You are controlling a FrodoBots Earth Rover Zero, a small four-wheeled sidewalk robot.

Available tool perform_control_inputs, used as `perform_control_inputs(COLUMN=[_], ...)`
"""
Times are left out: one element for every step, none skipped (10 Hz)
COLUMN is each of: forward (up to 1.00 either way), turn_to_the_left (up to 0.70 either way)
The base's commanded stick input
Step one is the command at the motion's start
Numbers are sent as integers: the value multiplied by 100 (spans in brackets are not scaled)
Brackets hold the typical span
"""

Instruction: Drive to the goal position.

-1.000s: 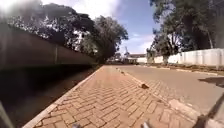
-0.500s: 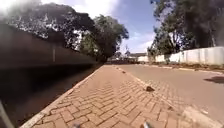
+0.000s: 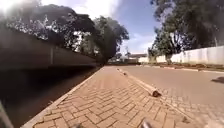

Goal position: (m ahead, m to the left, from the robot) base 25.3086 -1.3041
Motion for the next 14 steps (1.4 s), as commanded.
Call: perform_control_inputs(forward=[70, 70, 70, 70, 70, 70, 70, 70, 70, 70, 70, 70, 70, 70], turn_to_the_left=[0, 0, 0, 0, 0, 0, 0, 0, 0, 0, 0, 0, 0, 0])
